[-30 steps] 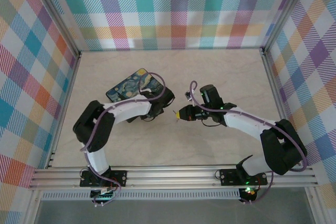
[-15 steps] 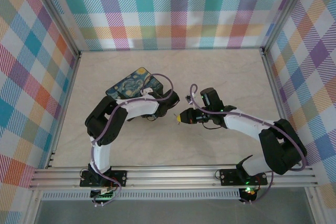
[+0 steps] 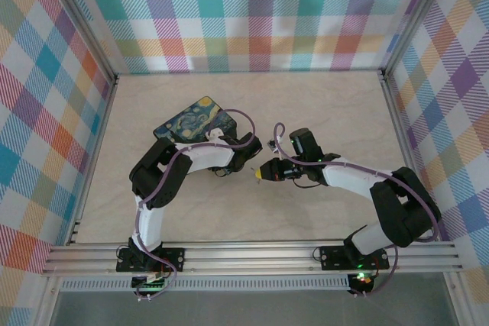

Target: Unlock the padlock with the key

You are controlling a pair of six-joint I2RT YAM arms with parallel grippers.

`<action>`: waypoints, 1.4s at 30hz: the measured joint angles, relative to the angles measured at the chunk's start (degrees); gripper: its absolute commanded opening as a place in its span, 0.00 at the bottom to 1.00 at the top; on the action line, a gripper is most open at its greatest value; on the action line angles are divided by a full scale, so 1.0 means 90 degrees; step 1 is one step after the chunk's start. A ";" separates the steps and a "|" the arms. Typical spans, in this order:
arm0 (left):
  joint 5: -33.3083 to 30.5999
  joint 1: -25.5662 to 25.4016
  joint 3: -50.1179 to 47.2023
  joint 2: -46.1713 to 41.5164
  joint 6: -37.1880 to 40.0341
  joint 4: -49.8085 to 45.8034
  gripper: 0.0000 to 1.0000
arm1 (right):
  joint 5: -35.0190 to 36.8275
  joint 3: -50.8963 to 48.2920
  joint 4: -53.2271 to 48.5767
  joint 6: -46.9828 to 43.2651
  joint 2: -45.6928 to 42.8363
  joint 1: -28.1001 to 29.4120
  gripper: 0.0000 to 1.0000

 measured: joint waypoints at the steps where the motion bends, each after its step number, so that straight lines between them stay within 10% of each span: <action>1: -0.0019 0.0000 0.0000 0.0015 -0.0005 0.0027 0.35 | -0.0024 0.0000 -0.0002 -0.0012 0.0000 0.0000 0.00; 18: -0.0049 0.0024 -0.0294 -0.0192 0.0384 0.0464 0.09 | -0.0134 0.0000 -0.0051 -0.0160 -0.0143 0.0019 0.00; 32: 0.1598 0.0068 -0.0673 -0.1498 0.1382 0.0180 0.00 | -0.0070 0.0000 -0.0100 -0.0219 -0.0075 0.0357 0.00; 42: 0.1761 0.0080 -0.0617 -0.1651 0.1396 -0.0143 0.80 | 0.0109 -0.0095 0.0342 0.0240 0.0425 0.0461 0.00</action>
